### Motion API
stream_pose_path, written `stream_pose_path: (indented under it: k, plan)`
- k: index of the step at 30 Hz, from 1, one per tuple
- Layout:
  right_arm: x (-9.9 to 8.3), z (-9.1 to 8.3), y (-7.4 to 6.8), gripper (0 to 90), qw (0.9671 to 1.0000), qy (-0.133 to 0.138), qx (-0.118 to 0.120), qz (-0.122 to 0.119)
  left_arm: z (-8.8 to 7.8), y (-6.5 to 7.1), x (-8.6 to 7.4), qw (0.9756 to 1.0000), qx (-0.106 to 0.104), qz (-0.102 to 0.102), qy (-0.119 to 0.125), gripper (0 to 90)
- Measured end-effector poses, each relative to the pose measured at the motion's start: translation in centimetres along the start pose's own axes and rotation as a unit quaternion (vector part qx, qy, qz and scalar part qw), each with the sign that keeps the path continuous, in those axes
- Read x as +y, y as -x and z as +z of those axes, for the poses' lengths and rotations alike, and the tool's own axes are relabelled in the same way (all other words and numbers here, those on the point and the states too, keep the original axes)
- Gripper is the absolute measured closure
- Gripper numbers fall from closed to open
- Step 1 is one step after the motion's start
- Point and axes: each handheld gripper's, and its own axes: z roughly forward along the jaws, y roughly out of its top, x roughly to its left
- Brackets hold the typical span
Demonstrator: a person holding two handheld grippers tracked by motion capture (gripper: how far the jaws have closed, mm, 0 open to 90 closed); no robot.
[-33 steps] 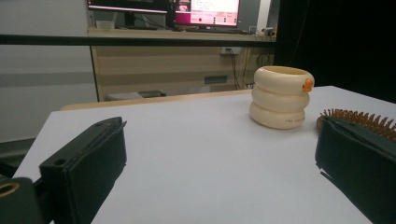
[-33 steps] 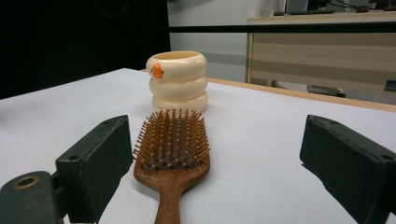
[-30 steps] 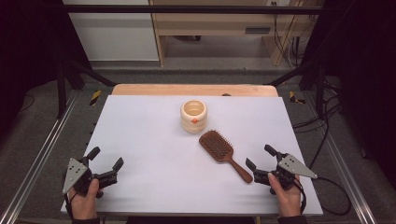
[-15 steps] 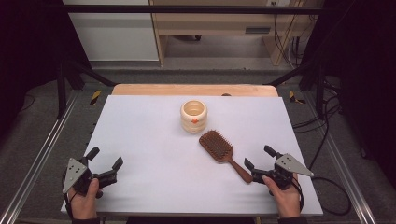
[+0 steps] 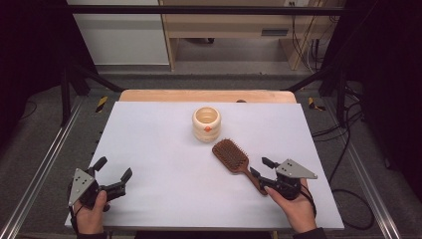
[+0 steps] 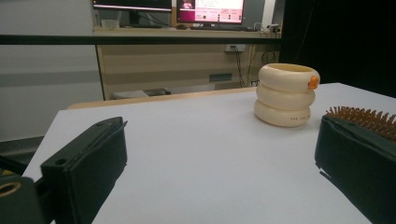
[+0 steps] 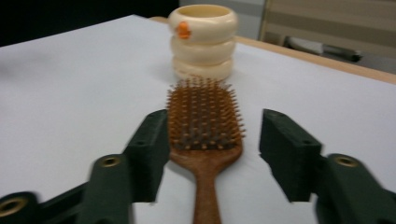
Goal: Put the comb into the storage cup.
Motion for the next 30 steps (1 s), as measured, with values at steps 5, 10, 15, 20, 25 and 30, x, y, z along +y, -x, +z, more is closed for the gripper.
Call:
stream_pose_path:
  k: [5,10,15,20,25,30]
  plan:
    - [0.5,0.6,-0.9,71.0,0.9983,-0.050,0.022,-0.020,0.0,0.1,0.1,1.0000,-0.002,0.006,-0.001,2.3]
    - [-0.2,1.2,-1.3,82.6,0.9946,-0.098,0.023,-0.023,0.0,0.3,0.1,1.0000,-0.006,0.007,-0.001,2.3]
    - [-0.5,1.4,-1.5,89.7,0.9909,-0.128,0.036,-0.019,0.1,0.3,0.1,0.9999,-0.007,0.009,-0.002,2.3]
    - [-0.7,1.9,-1.7,90.0,0.9877,-0.148,0.045,-0.021,0.1,0.4,0.1,0.9999,-0.006,0.011,-0.003,2.3]
    - [-1.1,2.4,-1.8,90.0,0.9843,-0.168,0.046,-0.029,0.1,0.3,0.1,0.9999,-0.006,0.011,-0.003,2.3]
    - [-1.3,2.6,-1.9,90.0,0.9816,-0.182,0.044,-0.039,0.1,0.3,0.1,0.9999,-0.005,0.012,-0.002,2.3]
